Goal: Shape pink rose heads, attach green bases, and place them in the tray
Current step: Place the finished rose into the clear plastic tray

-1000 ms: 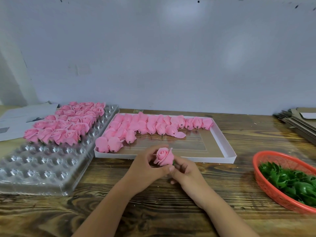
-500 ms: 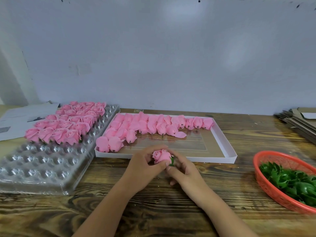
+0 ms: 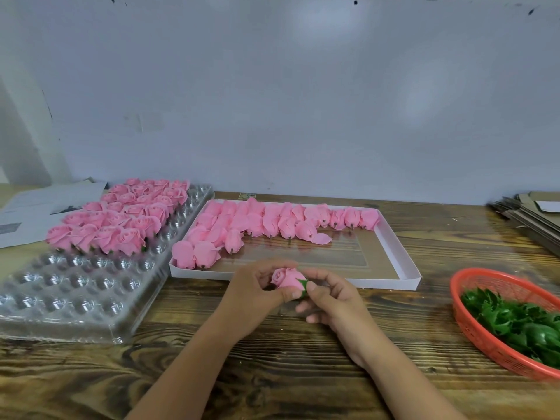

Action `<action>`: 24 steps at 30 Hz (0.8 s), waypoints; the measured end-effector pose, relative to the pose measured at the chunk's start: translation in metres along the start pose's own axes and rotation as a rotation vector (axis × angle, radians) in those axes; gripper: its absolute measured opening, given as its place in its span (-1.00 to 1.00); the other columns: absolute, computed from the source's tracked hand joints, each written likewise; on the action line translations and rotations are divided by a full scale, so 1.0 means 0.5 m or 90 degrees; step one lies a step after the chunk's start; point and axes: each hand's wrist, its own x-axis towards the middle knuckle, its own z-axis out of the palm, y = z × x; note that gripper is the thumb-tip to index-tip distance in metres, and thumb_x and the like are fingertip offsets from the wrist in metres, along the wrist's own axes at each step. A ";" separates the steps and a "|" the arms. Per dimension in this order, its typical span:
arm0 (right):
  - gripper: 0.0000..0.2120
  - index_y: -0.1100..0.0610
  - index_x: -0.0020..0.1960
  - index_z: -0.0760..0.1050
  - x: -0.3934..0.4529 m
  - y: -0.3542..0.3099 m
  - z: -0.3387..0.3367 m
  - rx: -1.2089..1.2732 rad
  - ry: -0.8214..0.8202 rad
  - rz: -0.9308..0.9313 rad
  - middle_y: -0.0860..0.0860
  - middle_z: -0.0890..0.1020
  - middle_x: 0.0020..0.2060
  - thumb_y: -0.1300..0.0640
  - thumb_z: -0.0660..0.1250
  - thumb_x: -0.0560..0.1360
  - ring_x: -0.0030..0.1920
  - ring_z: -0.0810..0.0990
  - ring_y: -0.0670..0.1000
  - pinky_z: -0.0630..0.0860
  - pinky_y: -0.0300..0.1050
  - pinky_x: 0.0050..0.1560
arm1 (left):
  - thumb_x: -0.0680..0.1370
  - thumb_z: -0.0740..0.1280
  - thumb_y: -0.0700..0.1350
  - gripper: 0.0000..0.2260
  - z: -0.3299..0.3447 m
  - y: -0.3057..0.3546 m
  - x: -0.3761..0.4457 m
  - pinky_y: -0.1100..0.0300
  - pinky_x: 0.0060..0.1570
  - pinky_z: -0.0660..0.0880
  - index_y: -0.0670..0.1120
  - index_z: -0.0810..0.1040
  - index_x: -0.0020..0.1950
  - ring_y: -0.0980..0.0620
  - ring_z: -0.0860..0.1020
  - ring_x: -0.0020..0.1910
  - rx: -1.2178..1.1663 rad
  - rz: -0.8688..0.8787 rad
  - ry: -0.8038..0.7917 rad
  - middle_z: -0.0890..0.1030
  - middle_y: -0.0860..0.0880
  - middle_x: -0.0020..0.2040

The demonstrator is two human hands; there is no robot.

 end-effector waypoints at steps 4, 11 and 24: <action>-0.78 0.14 0.23 0.54 0.002 0.002 0.000 0.002 -0.006 0.016 0.13 0.72 -0.18 0.27 0.28 0.61 -0.25 0.68 0.01 0.55 -0.24 -0.34 | 0.43 0.59 -0.13 -0.64 -0.004 -0.005 -0.003 0.09 0.21 0.57 0.13 0.67 0.18 0.12 0.67 0.12 0.032 0.006 -0.010 0.72 0.12 0.09; -0.78 0.13 0.25 0.50 0.005 -0.003 0.005 0.042 -0.009 0.037 0.15 0.72 -0.11 0.14 0.23 0.64 -0.23 0.68 0.05 0.55 -0.21 -0.38 | 0.44 0.57 -0.17 -0.65 -0.011 0.012 -0.010 0.22 0.14 0.61 0.15 0.66 0.15 0.18 0.67 0.06 0.076 0.027 0.003 0.72 0.19 0.04; -0.76 0.07 0.32 0.43 0.008 -0.008 -0.001 0.036 -0.032 0.058 0.19 0.72 -0.03 0.10 0.16 0.68 -0.18 0.67 0.05 0.55 -0.18 -0.34 | 0.31 0.62 0.01 -0.61 -0.415 0.075 -0.102 0.24 -0.28 0.59 0.41 0.63 -0.01 0.18 0.67 -0.21 0.348 -0.087 0.266 0.68 0.33 -0.13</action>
